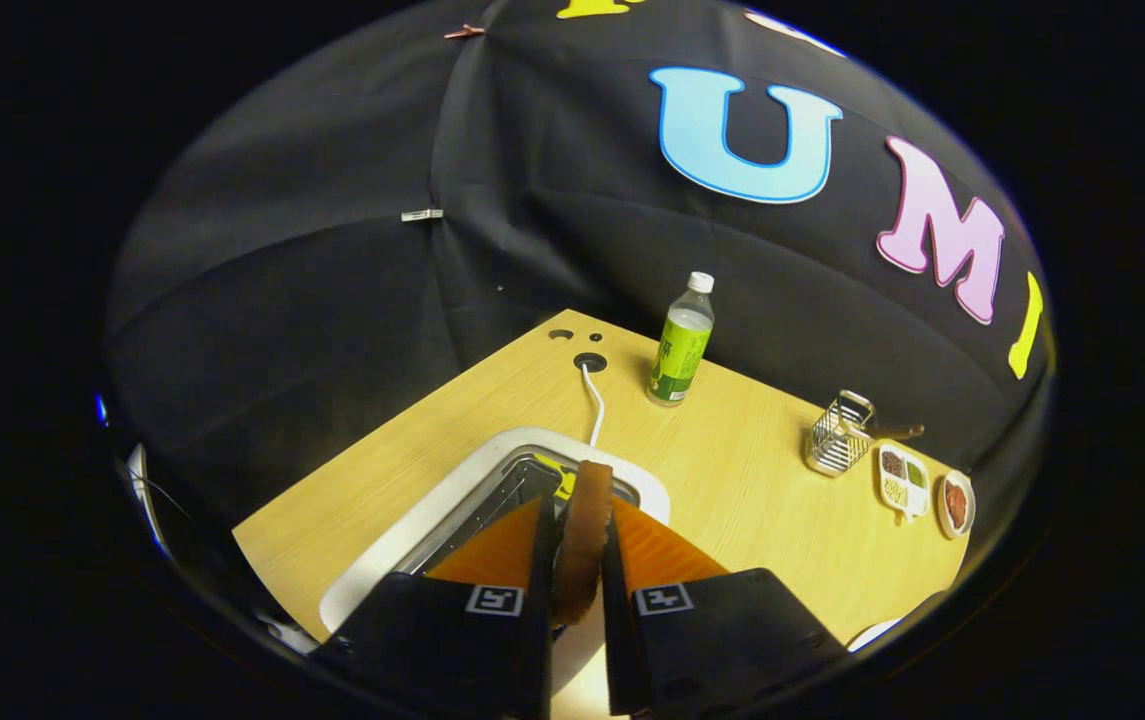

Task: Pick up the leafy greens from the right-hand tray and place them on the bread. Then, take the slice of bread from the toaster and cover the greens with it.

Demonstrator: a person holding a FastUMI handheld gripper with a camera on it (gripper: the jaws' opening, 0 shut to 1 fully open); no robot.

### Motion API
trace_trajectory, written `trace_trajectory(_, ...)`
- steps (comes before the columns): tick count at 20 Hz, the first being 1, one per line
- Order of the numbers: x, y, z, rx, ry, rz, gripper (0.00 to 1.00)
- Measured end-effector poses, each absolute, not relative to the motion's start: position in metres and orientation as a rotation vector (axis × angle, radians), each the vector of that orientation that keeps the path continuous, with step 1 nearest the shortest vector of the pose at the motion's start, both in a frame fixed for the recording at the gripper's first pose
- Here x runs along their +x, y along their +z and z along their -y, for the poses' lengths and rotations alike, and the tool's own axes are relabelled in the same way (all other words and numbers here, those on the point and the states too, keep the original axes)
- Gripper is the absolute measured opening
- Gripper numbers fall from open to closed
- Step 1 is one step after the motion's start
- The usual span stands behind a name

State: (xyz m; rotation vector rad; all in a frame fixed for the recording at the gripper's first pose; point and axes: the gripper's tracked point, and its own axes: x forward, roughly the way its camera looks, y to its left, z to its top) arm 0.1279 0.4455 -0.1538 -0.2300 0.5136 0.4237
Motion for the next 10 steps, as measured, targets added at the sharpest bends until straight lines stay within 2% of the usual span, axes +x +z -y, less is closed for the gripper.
trace_trajectory(3, 0.125, -0.149, -0.449, -0.197, 0.427, -0.53, 0.16)
trace_trajectory(10, 0.11, -0.121, -0.443, -0.114, 0.458, -0.536, 0.13)
